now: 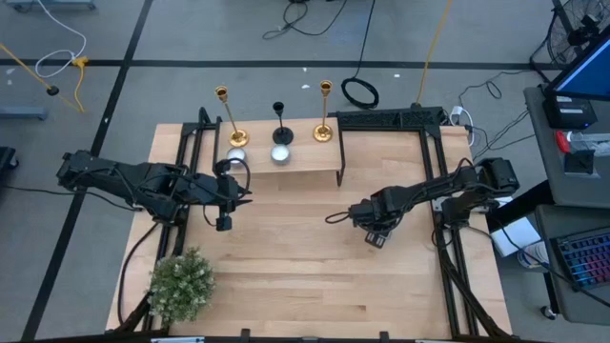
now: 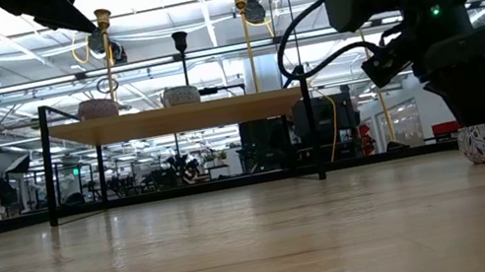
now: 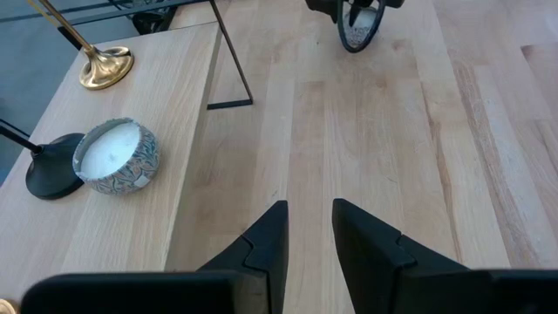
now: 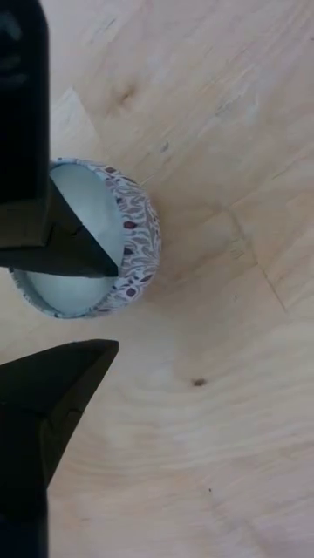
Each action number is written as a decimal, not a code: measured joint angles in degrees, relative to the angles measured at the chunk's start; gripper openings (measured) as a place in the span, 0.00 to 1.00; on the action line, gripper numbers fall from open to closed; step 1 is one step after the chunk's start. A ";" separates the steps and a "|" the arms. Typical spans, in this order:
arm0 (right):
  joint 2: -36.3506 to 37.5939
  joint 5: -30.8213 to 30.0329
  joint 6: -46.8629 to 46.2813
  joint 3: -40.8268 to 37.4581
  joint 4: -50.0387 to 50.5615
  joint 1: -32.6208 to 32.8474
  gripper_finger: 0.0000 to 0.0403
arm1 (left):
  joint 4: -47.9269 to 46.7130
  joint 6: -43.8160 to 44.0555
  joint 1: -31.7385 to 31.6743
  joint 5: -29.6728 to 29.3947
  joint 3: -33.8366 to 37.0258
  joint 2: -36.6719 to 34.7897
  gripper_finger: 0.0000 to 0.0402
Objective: Pick & Place candle stick holders
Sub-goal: Put the red candle on the shelf aligned with the other candles, then return to Home Position
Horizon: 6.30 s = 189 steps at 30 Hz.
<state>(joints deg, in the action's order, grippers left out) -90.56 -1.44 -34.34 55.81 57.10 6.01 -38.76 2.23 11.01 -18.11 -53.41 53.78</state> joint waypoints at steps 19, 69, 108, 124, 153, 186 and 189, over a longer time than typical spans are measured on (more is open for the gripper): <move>0.31 -0.37 1.69 1.57 -11.56 -0.08 0.01 | 0.00 -0.01 -0.01 0.00 0.00 0.00 0.24; -7.85 -10.66 33.51 32.74 -19.60 -25.13 0.01 | 2.03 -2.06 0.01 0.04 0.00 0.00 0.24; -4.92 -12.01 38.03 32.63 -22.27 -23.43 0.27 | 1.08 -1.95 0.01 0.13 0.00 0.00 0.24; 11.65 -3.62 38.51 32.68 -14.40 -9.33 0.23 | 2.34 -0.14 0.93 0.02 0.00 -7.54 0.24; 65.96 7.34 39.12 -31.09 -56.75 -2.14 0.22 | 15.71 -6.29 1.28 5.39 23.35 -36.26 0.24; 85.11 13.52 39.95 -52.08 -72.91 -2.16 0.22 | 36.83 -15.94 1.10 11.63 48.33 -53.51 0.24; 85.11 13.52 39.97 -52.12 -72.53 -2.16 0.22 | 40.33 -15.81 0.33 11.43 50.70 -53.51 0.24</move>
<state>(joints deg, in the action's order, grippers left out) -5.45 12.08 5.63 3.69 -15.43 3.86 1.57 -13.57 11.34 -6.68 -2.71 0.27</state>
